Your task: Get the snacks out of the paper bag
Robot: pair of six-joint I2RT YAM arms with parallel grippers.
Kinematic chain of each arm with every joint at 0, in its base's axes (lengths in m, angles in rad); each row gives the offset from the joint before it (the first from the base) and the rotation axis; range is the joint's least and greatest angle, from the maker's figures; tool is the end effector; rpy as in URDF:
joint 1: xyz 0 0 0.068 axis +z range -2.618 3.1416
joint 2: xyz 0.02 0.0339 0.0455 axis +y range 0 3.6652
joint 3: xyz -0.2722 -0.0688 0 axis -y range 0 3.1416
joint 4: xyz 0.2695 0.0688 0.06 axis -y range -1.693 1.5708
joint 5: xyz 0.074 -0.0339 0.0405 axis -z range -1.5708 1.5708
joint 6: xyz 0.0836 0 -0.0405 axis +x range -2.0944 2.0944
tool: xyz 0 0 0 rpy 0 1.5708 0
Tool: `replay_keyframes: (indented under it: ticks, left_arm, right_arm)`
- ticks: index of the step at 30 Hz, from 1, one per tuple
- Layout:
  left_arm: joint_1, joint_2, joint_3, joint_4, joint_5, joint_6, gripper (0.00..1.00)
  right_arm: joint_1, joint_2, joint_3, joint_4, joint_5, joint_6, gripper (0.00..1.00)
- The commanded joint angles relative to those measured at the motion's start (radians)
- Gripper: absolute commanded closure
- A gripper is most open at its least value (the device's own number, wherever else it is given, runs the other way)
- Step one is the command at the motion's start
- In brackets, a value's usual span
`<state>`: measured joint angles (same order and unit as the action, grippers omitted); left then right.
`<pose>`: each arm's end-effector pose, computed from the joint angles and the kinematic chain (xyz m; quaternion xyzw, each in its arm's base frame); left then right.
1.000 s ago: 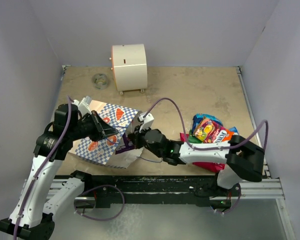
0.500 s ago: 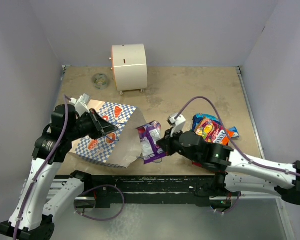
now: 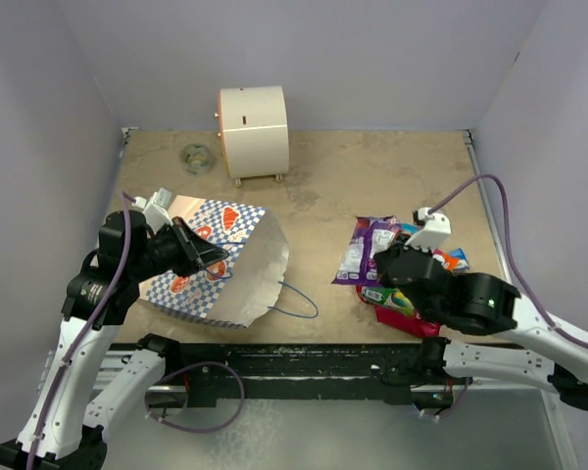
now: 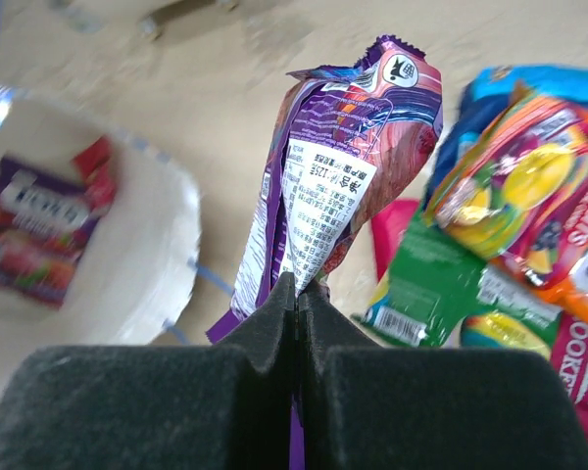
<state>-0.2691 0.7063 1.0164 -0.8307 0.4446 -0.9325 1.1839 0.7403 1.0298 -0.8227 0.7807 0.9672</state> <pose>0.1649 -0.0828 0.3552 -0.1703 0.8340 -0.4338 0.2955 0.1205 0.1399 0.3637 0.1007 0.8188 0.2464 0.5087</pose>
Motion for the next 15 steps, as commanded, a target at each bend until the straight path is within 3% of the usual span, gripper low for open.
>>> replay_keyframes:
  ticks: [1,5,9,15]
  left_arm:
    - [-0.001,0.0,0.019,0.021,-0.006,-0.011,1.0]
    - [-0.002,0.013,0.034,0.005,-0.005,-0.006,1.0]
    - [-0.002,0.018,0.035,0.015,-0.001,-0.006,1.0]
    - [-0.002,0.021,0.042,0.019,-0.022,0.0,1.0]
  right_arm:
    - [-0.09,0.189,0.11,-0.02,0.271,0.069,1.0]
    - [-0.357,0.326,0.162,0.142,0.057,-0.05,1.0]
    - [-0.483,0.317,0.163,0.236,-0.068,-0.093,1.0]
    - [-0.647,0.186,0.084,0.118,-0.198,0.052,1.0]
